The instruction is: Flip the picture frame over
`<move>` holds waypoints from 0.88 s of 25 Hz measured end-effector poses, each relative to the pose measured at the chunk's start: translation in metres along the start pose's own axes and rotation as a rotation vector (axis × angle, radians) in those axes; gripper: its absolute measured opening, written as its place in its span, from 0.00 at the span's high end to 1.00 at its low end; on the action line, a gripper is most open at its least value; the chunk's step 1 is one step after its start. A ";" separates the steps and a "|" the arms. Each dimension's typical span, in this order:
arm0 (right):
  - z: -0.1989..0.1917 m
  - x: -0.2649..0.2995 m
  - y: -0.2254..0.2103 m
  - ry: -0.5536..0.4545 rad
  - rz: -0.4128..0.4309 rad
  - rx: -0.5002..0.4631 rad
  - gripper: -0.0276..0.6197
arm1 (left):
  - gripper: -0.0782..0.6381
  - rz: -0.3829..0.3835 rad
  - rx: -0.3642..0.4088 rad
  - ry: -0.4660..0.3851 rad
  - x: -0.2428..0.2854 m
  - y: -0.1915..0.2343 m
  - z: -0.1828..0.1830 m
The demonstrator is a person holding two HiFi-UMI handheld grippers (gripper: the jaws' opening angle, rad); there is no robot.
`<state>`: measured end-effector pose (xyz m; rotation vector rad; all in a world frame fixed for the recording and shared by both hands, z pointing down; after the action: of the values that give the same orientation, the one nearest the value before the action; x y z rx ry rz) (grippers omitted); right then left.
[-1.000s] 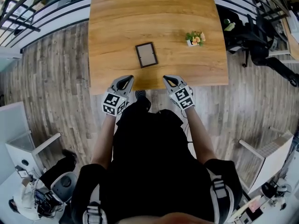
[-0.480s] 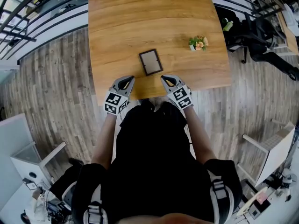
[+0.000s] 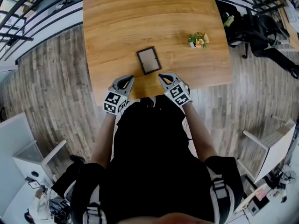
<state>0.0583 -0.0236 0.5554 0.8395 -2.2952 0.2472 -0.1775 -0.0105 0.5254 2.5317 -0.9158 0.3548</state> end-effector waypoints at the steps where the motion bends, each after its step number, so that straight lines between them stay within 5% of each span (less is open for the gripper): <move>1: -0.001 0.006 -0.001 0.009 0.014 -0.018 0.94 | 0.86 0.006 -0.005 -0.001 0.001 0.000 0.001; 9: -0.011 0.048 -0.010 0.089 0.095 -0.100 0.94 | 0.86 0.025 -0.033 0.009 0.009 0.007 0.004; 22: -0.040 0.061 -0.039 0.126 0.088 0.071 0.94 | 0.86 -0.005 -0.018 0.144 0.069 0.007 -0.015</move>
<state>0.0698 -0.0693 0.6232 0.7369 -2.2185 0.4119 -0.1323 -0.0460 0.5666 2.4553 -0.8536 0.5182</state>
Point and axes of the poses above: the fingertips, and each gripper's own axes: x forward along the fingers, y to its left, z out of its top, the point moved 9 cm from there along -x, backward along the fingers, and after that the axes turned 6 degrees about -z, right-handed, at the moved point
